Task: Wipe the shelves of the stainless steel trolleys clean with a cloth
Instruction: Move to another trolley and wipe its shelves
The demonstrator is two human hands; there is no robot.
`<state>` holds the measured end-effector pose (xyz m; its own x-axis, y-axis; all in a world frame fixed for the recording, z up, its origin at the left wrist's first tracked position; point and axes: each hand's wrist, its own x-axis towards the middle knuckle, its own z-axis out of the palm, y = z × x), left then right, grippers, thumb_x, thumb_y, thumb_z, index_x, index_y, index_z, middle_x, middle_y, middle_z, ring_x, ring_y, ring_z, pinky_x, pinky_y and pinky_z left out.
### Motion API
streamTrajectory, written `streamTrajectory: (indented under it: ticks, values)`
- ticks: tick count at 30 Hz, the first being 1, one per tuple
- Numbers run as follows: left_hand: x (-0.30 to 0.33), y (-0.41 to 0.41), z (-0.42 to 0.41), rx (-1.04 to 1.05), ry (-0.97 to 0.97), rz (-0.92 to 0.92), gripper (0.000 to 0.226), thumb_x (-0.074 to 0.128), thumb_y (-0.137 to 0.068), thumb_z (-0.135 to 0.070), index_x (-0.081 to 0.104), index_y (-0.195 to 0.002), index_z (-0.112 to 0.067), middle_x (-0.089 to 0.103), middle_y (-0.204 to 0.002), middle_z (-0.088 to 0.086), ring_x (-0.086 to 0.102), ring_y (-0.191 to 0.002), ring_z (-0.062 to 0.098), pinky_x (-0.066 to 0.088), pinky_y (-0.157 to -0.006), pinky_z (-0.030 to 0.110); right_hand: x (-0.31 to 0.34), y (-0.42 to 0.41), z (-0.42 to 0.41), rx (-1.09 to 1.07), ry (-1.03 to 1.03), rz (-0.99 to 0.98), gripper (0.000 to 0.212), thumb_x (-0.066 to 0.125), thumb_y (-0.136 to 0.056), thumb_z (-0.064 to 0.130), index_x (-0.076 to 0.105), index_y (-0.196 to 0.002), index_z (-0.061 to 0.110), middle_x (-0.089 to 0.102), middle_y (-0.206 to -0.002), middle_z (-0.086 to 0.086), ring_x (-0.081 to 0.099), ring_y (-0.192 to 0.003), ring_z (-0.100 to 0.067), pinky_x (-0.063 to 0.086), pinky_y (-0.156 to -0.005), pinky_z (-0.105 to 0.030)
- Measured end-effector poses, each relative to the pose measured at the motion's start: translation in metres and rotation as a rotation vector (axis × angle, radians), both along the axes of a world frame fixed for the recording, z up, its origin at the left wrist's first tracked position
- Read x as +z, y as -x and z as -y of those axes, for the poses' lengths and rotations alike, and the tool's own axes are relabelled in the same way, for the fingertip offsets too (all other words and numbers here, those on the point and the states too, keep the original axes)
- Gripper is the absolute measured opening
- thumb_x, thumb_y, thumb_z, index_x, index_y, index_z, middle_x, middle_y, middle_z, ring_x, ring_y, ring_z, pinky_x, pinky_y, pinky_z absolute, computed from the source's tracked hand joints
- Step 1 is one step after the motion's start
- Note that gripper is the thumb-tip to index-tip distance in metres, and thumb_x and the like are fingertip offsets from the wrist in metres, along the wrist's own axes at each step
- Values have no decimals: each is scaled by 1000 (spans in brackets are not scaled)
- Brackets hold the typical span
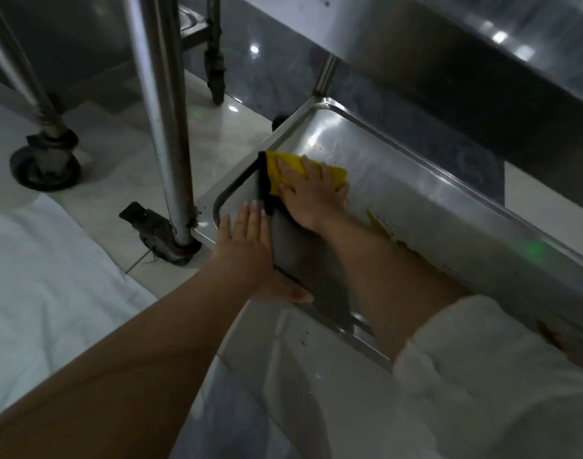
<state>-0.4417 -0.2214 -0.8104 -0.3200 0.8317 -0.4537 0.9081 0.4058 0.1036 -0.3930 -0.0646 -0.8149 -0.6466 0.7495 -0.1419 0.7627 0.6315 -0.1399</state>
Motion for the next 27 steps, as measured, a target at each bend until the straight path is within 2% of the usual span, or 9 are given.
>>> streamTrajectory:
  ticks: [3, 7, 11, 13, 17, 20, 22, 27]
  values:
    - [1, 0, 1, 3, 7, 5, 154, 37, -43, -102, -30, -143, -5, -35, -151, 17, -32, -140, 30, -11, -116, 52, -1, 0, -26, -61, -21, 18, 49, 23, -97, 55, 8, -144, 53, 3, -160, 7, 1, -146, -28, 1, -108, -69]
    - [5, -4, 0, 2, 9, 4, 153, 40, -45, -101, -30, -144, -7, -35, -151, 18, -32, -139, 31, -10, -116, 54, -2, -46, -27, -89, -95, -18, 48, 28, -97, 52, 20, -144, 48, 14, -158, 3, 12, -144, -26, 9, -109, -65]
    - [11, -10, -10, 16, 51, -6, 152, 42, -44, -100, -31, -144, -11, -36, -148, 25, -33, -137, 40, -8, -113, 62, -2, -120, 13, -62, -90, 10, 48, 30, -97, 49, 23, -145, 45, 14, -158, 2, 12, -144, -26, 17, -111, -58]
    - [14, -19, -16, 34, 66, -6, 152, 39, -42, -101, -32, -143, -12, -35, -146, 30, -32, -135, 47, -7, -109, 69, 0, -160, 45, -31, -93, 36, 49, 24, -97, 51, 24, -146, 43, 13, -159, 2, 8, -146, -25, 19, -111, -56]
    - [14, -33, -24, 90, 72, -4, 153, 43, -43, -100, -32, -143, -12, -34, -144, 35, -30, -133, 53, -5, -105, 74, 7, -206, 87, -9, -102, 66, 61, 11, -91, 56, 35, -143, 35, 24, -156, -4, 15, -146, -28, 23, -111, -55]
    - [11, -34, -25, 93, 67, -2, 154, 42, -42, -100, -32, -142, -11, -36, -143, 34, -32, -132, 53, -5, -104, 75, 7, -192, 74, -50, -111, 102, 49, 23, -98, 50, 24, -146, 42, 17, -158, -1, 14, -145, -28, 25, -109, -56]
    - [7, -32, -24, 98, 66, -2, 154, 40, -40, -102, -33, -142, -12, -36, -144, 33, -33, -132, 51, -6, -105, 74, 3, -163, 50, -64, -140, 93, 49, 27, -98, 49, 19, -146, 45, 15, -158, 0, 15, -143, -28, 23, -109, -57]
    - [-2, -29, -21, 97, 24, 6, 154, 36, -36, -104, -32, -143, -16, -37, -145, 29, -36, -132, 48, -9, -105, 72, 2, -104, -35, -200, -56, 39, 49, 29, -97, 52, 20, -145, 48, 14, -158, 3, 15, -143, -27, 10, -111, -60]
